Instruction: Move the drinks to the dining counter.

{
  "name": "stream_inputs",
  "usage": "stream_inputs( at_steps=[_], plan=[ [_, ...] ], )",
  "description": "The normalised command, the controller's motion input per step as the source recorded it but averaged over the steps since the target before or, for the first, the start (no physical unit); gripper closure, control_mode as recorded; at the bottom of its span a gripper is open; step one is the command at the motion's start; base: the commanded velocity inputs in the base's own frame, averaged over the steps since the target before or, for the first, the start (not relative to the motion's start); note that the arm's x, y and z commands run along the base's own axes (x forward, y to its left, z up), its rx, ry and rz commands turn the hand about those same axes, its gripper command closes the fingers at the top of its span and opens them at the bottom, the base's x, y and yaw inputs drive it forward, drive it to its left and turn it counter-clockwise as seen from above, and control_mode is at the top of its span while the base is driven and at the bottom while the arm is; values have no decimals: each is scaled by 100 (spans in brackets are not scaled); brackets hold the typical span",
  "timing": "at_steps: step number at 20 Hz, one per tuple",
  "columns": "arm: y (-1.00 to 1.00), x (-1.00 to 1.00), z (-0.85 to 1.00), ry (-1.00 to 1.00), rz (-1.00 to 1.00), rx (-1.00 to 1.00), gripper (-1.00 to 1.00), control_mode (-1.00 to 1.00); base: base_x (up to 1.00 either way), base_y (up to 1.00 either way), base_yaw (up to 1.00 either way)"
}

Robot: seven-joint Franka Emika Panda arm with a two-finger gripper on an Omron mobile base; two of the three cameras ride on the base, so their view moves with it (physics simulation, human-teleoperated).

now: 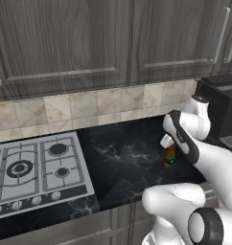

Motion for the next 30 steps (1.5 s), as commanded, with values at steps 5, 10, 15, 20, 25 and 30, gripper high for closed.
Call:
stream_inputs(
  at_steps=[5, 10, 15, 20, 25, 30],
  plan=[
    [-21, -100, 79, -10, 0, 6, 100, -100, 0, 0, 0],
    [-2, -96, 100, -2, -1, 5, 100, -100, 0, 0, 0],
    [0, -98, 100, 1, -11, 1, 100, -100, 0, 0, 0],
    [-1, -80, 100, 14, -21, 0, 100, -100, 0, 0, 0],
    [-1, -46, 89, 8, -26, 1, 100, -100, 0, 0, 0],
    [-18, -27, 60, 7, -28, 8, 100, -100, 0, 0, 0]
  ],
)
